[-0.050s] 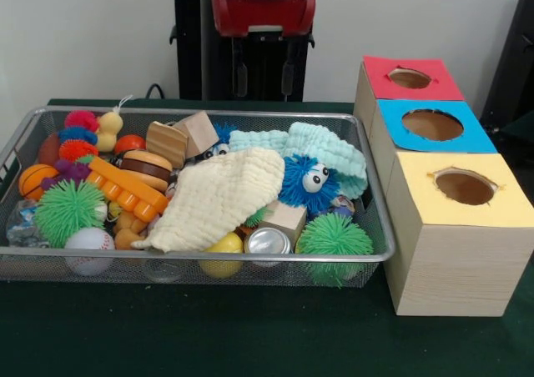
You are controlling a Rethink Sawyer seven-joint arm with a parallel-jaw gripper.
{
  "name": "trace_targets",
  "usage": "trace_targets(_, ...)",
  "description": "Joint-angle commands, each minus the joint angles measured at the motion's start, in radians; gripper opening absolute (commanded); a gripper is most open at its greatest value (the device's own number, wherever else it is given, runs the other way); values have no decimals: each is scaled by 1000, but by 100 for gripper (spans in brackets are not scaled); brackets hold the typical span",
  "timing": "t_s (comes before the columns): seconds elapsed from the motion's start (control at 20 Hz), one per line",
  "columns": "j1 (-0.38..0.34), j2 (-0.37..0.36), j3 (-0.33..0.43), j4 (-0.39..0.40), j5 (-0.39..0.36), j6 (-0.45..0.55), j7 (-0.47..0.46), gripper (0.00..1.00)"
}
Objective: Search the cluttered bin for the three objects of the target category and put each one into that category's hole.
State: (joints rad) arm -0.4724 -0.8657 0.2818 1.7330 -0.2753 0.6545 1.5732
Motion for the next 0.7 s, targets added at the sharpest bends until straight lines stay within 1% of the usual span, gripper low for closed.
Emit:
trace_targets(0.05,12,63,22,-70,-26,67,18,100)
trace_targets(0.1,15,79,17,-66,-33,38,29,100)
trace_targets(0.25,17,92,6,-58,-43,9,40,100)
trace_targets(0.5,19,141,-5,-45,-57,-57,61,100)
trace_targets(0.7,26,241,-10,-67,-73,-139,80,100)
